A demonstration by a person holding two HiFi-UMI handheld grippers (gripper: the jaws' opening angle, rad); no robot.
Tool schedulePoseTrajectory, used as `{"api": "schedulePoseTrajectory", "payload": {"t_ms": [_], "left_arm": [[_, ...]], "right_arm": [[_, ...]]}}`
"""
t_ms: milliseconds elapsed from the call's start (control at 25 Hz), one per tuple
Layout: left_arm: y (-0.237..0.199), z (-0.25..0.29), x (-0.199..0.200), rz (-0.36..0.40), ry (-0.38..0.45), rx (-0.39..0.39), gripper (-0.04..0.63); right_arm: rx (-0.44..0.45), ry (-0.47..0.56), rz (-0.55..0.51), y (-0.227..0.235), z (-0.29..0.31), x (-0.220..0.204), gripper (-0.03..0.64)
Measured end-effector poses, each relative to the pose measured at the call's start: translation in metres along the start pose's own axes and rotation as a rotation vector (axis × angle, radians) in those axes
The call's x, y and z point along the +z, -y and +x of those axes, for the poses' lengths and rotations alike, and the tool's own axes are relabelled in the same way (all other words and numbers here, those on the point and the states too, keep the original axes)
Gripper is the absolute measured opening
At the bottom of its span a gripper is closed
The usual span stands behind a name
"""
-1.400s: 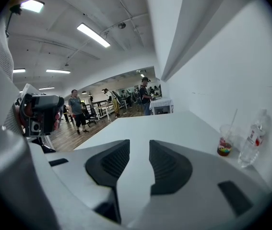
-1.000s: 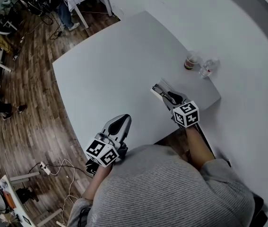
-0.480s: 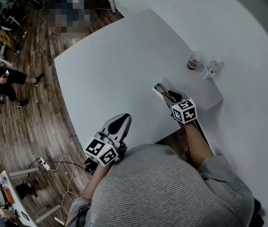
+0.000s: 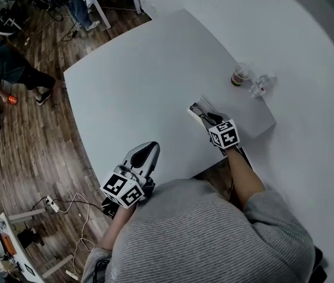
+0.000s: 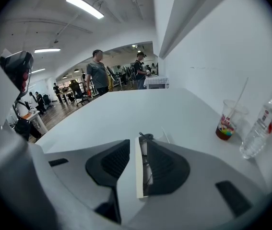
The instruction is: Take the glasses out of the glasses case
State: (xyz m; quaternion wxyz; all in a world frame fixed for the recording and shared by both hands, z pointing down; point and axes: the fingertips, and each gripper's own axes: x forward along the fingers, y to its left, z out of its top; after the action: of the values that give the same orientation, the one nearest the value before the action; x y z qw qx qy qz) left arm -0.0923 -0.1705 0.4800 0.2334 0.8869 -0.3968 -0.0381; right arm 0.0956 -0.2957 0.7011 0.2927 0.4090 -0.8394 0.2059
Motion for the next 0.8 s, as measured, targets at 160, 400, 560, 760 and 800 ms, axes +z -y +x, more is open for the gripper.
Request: {"api": "schedulePoseTrajectory", "payload": {"t_ms": [160, 400, 560, 760, 800], "left_arm": [[0.0, 0.001, 0.0, -0.001, -0.006, 0.003, 0.021], [-0.004, -0.002, -0.001, 0.003, -0.001, 0.013, 0.02], [-0.006, -0.002, 0.0, 0.001, -0.008, 0.02, 0.02], [-0.007, -0.003, 0.0, -0.004, -0.014, 0.023, 0.02], [-0.008, -0.003, -0.001, -0.002, -0.014, 0.022, 0.02]], "right_arm": [[-0.006, -0.032, -0.027, 0.005, 0.01, -0.005, 0.117], [-0.021, -0.054, -0.045, 0.01, 0.02, -0.011, 0.117], [-0.024, -0.071, -0.045, 0.011, 0.024, -0.015, 0.117], [-0.034, -0.105, -0.048, 0.017, 0.032, -0.023, 0.117], [-0.036, -0.112, -0.047, 0.018, 0.034, -0.025, 0.117]]}}
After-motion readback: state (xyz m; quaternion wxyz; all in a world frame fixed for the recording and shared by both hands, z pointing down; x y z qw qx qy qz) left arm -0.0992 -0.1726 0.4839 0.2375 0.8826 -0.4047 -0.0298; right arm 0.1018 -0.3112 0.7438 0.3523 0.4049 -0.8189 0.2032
